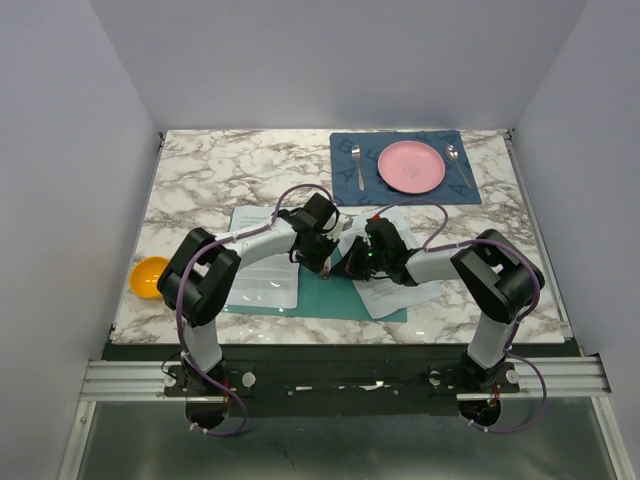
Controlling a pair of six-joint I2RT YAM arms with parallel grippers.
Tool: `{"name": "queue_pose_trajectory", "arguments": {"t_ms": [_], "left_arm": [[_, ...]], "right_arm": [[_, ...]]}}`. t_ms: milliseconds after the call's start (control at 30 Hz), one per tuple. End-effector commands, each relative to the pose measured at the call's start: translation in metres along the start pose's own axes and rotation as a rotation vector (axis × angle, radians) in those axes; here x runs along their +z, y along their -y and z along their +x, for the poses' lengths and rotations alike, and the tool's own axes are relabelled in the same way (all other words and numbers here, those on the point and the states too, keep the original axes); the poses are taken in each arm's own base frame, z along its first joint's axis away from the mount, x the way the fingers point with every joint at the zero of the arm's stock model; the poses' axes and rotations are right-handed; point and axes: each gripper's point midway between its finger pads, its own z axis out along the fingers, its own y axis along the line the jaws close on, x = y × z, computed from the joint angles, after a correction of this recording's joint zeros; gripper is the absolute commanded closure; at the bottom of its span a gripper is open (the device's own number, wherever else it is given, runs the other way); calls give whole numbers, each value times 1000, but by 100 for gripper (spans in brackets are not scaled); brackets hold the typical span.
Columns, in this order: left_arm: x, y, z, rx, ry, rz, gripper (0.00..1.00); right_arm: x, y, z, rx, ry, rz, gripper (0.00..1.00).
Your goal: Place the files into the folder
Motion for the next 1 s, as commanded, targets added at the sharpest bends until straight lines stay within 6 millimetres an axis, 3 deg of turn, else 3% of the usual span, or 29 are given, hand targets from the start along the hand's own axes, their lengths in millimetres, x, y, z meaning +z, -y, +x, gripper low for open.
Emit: {"name": "queue_pose_trajectory", "arguments": {"t_ms": [0,133,233,400,433,500,533,633,733,833,967], "left_arm": [[33,-16,52,-11,-185,-53,100],[34,-1,54,-7,-192,35,100],[28,18,43,13,-141,139,100],[6,40,3,45,-36,283,99],[-5,42,-14,62,8,296,99],[-18,42,-26,57,34,318,98],[-31,36,-41,57,81,317,98],[-57,18,-60,17,139,313,96],[-71,0,-61,-31,157,301,92],[-73,-23,-54,-53,160,254,89],[-56,-51,-26,-81,89,117,84]], "right_arm": [[-4,74,23,25,-55,243,100],[-1,74,25,30,-67,243,100],[1,77,26,35,-78,249,100],[3,82,30,40,-89,261,100],[2,83,30,41,-91,262,100],[2,83,30,43,-88,263,99],[1,83,30,45,-87,264,100],[0,84,30,45,-85,269,100],[-1,87,31,46,-84,276,100],[-2,87,31,44,-83,275,100],[-4,75,27,30,-76,241,99]]}}
